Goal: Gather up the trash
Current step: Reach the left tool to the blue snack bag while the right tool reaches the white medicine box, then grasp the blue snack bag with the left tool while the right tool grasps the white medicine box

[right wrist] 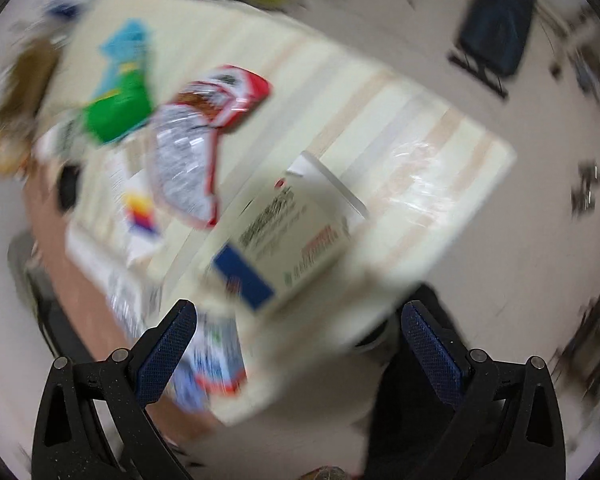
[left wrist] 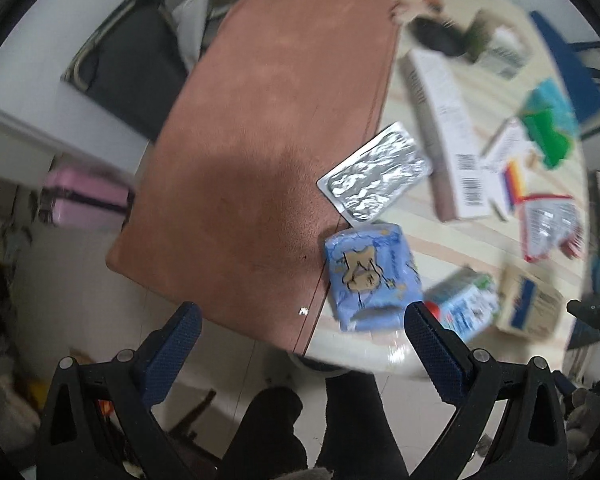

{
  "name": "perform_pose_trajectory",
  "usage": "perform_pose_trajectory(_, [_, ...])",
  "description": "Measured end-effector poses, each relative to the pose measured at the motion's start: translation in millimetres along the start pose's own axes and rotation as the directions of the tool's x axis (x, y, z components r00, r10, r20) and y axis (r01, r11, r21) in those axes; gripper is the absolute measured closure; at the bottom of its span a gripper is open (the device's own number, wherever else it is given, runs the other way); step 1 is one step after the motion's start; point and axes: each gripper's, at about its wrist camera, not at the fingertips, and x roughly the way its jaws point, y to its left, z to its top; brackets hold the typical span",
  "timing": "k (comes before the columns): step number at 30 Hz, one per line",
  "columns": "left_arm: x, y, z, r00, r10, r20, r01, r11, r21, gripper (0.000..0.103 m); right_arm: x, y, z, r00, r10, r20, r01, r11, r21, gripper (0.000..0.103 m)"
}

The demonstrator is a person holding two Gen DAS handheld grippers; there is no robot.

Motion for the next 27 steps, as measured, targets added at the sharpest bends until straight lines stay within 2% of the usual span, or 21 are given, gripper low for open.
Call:
perform_pose_trajectory(5, [28.3, -7.0, 13.9, 0.997, 0.041, -0.066, -0.045, 0.997, -0.067, 0.0, 49.8, 16.5, 18.4, 0.997, -0.037, -0.07, 0.043, 0.996, 0.081, 0.0])
perform_pose_trajectory(7, [34.0, -7.5, 14.9, 0.995, 0.05, -0.084, -0.057, 0.995, -0.079, 0.0, 58.1, 26.6, 20.4, 0.995, -0.09, -0.054, 0.093, 0.993, 0.069, 0.0])
perform_pose_trajectory(11, [48.7, -15.2, 17.1, 0.993, 0.044, -0.113, -0.053, 0.995, -0.085, 0.0, 54.1, 53.2, 13.7, 0.98, -0.196, 0.042, 0.2, 0.973, -0.112, 0.007])
perform_pose_trajectory(13, [53.3, -14.4, 15.5, 0.991, 0.024, -0.131, -0.035, 0.996, -0.086, 0.0, 51.6, 65.8, 8.0, 0.964, -0.245, 0.107, 0.265, 0.92, -0.287, 0.007])
perform_pose_trajectory(14, [56.8, -13.4, 16.0, 0.99, 0.013, -0.138, -0.026, 0.996, -0.089, 0.0, 50.9, 69.9, 4.3, 0.955, -0.263, 0.139, 0.296, 0.882, -0.367, 0.007])
perform_pose_trajectory(15, [60.7, -14.0, 15.6, 0.989, -0.004, -0.149, -0.01, 0.996, -0.092, 0.0, 50.6, 75.9, -2.6, 0.943, -0.277, 0.182, 0.331, 0.805, -0.492, 0.007])
perform_pose_trajectory(17, [67.8, -15.6, 15.4, 0.987, -0.028, -0.161, 0.013, 0.995, -0.094, 0.0, 49.5, 80.2, -14.1, 0.92, -0.295, 0.258, 0.391, 0.679, -0.621, 0.007])
perform_pose_trajectory(18, [72.1, -17.9, 15.3, 0.985, -0.038, -0.17, 0.023, 0.996, -0.092, 0.0, 49.2, 79.8, -21.4, 0.906, -0.302, 0.296, 0.421, 0.602, -0.678, 0.007])
perform_pose_trajectory(19, [76.4, -18.3, 15.0, 0.982, -0.051, -0.18, 0.035, 0.995, -0.094, 0.0, 49.2, 78.1, -24.2, 0.901, -0.308, 0.305, 0.432, 0.574, -0.696, 0.007])
perform_pose_trajectory(20, [82.4, -20.5, 13.9, 0.977, -0.078, -0.199, 0.058, 0.993, -0.105, 0.0, 49.7, 74.4, -24.8, 0.901, -0.313, 0.3, 0.431, 0.572, -0.698, 0.003])
perform_pose_trajectory(23, [96.5, -22.9, 13.0, 0.961, -0.144, -0.237, 0.111, 0.983, -0.146, 0.0, 51.4, 48.2, -21.4, 0.94, -0.274, 0.205, 0.34, 0.673, -0.657, 0.0])
perform_pose_trajectory(25, [103.4, -21.5, 12.4, 0.955, -0.173, -0.24, 0.136, 0.978, -0.16, 0.0, 54.2, 38.3, -18.4, 0.945, -0.27, 0.187, 0.326, 0.711, -0.623, 0.0])
perform_pose_trajectory(27, [106.2, -21.9, 11.6, 0.958, -0.169, -0.231, 0.137, 0.98, -0.147, 0.007, 54.6, 35.1, -18.3, 0.945, -0.269, 0.186, 0.326, 0.734, -0.596, 0.0])
